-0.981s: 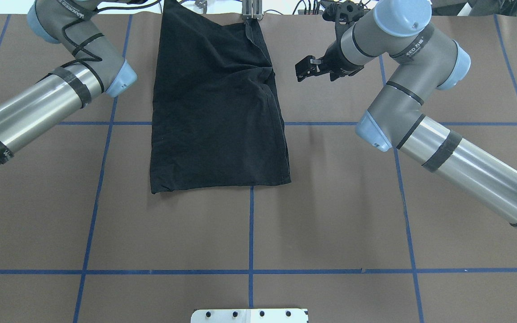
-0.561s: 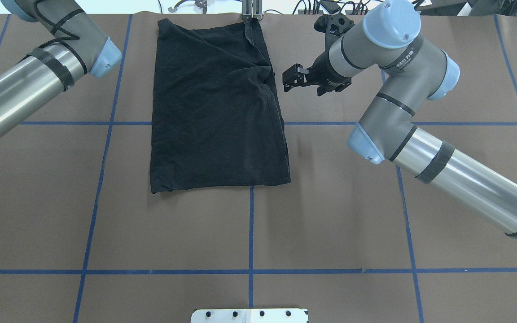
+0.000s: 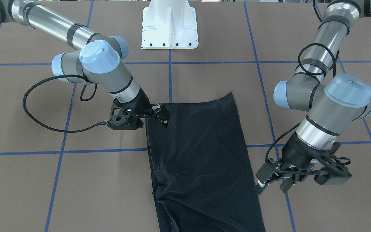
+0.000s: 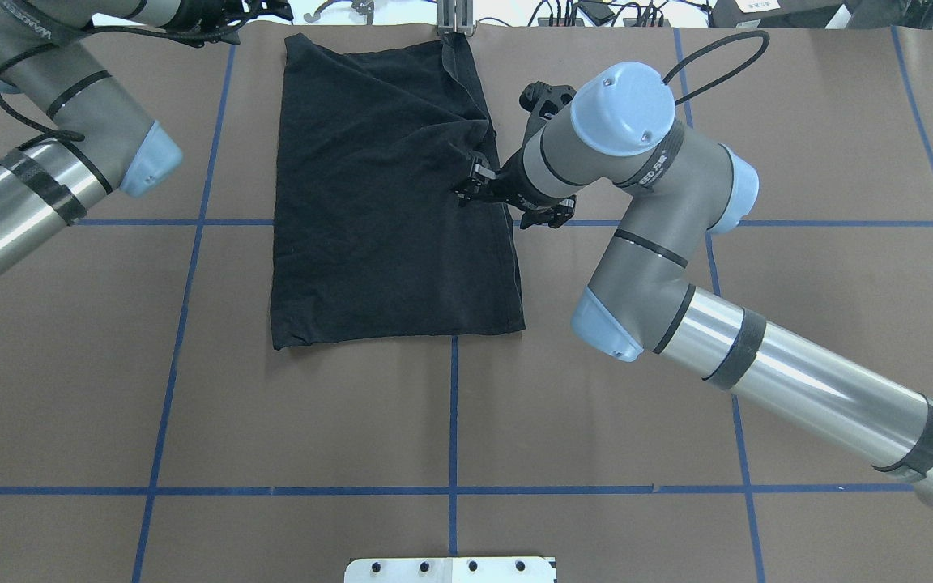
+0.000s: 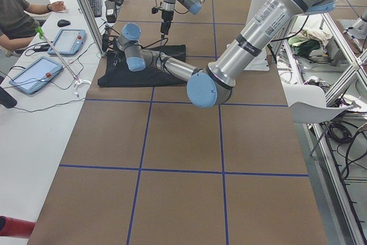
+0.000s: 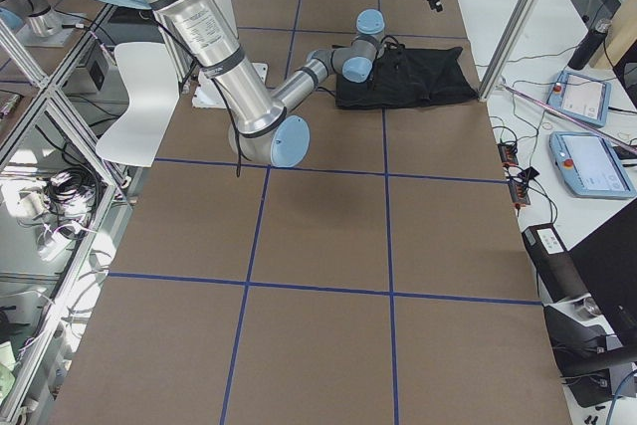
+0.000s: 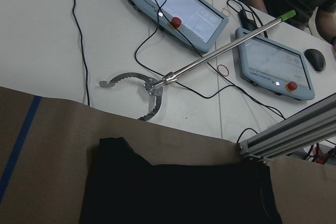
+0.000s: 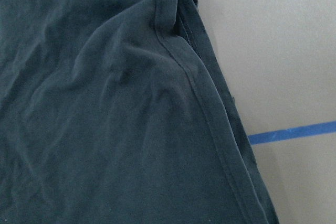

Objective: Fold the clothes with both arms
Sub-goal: 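Lower the right gripper onto the shirt's edge nearest it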

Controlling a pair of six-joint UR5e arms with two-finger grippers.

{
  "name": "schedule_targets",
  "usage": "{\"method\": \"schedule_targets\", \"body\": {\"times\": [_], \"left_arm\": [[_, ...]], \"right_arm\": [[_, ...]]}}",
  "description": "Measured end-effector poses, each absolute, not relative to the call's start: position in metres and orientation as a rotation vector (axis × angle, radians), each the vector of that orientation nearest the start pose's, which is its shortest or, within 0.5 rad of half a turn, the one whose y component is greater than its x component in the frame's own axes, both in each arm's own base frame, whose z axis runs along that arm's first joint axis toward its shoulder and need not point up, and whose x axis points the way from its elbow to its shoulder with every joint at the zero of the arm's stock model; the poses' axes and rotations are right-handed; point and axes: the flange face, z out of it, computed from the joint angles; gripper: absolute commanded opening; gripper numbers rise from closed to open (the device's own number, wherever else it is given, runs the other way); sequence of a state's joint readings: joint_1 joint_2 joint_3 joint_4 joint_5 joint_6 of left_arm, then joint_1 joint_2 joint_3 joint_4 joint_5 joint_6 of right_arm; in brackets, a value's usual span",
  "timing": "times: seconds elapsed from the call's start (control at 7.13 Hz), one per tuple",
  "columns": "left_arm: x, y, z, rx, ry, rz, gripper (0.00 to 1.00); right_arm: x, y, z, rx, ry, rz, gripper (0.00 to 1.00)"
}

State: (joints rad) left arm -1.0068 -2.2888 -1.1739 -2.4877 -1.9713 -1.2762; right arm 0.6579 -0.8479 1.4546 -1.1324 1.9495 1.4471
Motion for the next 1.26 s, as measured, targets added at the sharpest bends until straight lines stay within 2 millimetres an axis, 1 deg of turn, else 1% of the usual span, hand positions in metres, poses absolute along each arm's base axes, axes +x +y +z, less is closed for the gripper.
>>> {"method": "schedule_targets", "body": {"times": [0.14, 0.28, 0.42, 0.7, 0.98, 1.26], "left_arm": [[0.341, -0.693, 0.296, 0.453, 1.193, -0.356, 1.00], [0.350, -0.685, 0.300, 0.439, 1.199, -0.349, 1.00], [0.355, -0.679, 0.306, 0.429, 1.201, -0.346, 1.00], [0.358, -0.674, 0.312, 0.421, 1.202, -0.345, 1.00], [0.358, -0.672, 0.311, 0.422, 1.205, -0.343, 1.00], [0.358, -0.671, 0.309, 0.424, 1.209, -0.340, 1.00]], "right_arm": [[-0.537, -0.514, 0.218, 0.075, -1.040, 0.293, 1.00], [-0.543, -0.505, 0.217, 0.069, -1.015, 0.295, 1.00], [-0.551, -0.495, 0.219, 0.057, -1.000, 0.292, 1.00], [-0.572, -0.476, 0.230, 0.027, -0.972, 0.280, 1.00], [-0.582, -0.473, 0.240, 0.007, -0.936, 0.282, 1.00], [-0.591, -0.478, 0.235, 0.001, -0.929, 0.290, 1.00]]}}
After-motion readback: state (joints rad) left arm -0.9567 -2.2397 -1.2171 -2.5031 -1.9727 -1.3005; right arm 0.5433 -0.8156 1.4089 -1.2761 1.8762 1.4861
